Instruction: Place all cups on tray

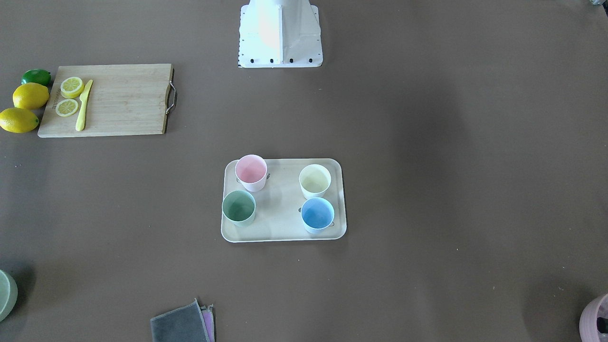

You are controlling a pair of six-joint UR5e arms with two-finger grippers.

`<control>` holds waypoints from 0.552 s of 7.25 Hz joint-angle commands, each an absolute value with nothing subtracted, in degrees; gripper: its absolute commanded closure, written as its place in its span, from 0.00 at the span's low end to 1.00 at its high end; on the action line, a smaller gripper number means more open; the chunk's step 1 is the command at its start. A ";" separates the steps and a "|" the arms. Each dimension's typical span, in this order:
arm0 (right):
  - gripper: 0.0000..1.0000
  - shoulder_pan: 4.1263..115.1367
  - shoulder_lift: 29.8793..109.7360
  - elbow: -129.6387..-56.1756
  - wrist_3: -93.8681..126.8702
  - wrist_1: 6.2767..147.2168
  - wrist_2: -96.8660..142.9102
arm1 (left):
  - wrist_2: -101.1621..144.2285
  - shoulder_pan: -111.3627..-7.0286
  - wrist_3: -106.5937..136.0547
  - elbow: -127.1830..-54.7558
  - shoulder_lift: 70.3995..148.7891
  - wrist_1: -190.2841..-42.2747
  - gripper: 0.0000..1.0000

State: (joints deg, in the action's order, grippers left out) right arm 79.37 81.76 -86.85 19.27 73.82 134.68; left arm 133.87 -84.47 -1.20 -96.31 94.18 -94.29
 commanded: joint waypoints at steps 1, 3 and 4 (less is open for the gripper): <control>0.00 81.82 85.41 -88.15 19.25 73.83 134.91 | 133.77 -84.46 1.14 -97.64 93.34 -94.48 0.02; 0.00 81.83 86.66 -88.07 18.64 73.83 135.00 | 134.47 -84.29 1.49 -97.65 93.08 -94.66 0.02; 0.00 81.83 86.75 -88.07 18.63 73.74 135.00 | 134.47 -84.29 1.58 -97.91 93.42 -94.57 0.02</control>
State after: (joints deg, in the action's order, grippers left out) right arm 81.77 86.32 -88.04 18.79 73.79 134.92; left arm 134.37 -84.32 1.44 -97.70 93.22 -94.56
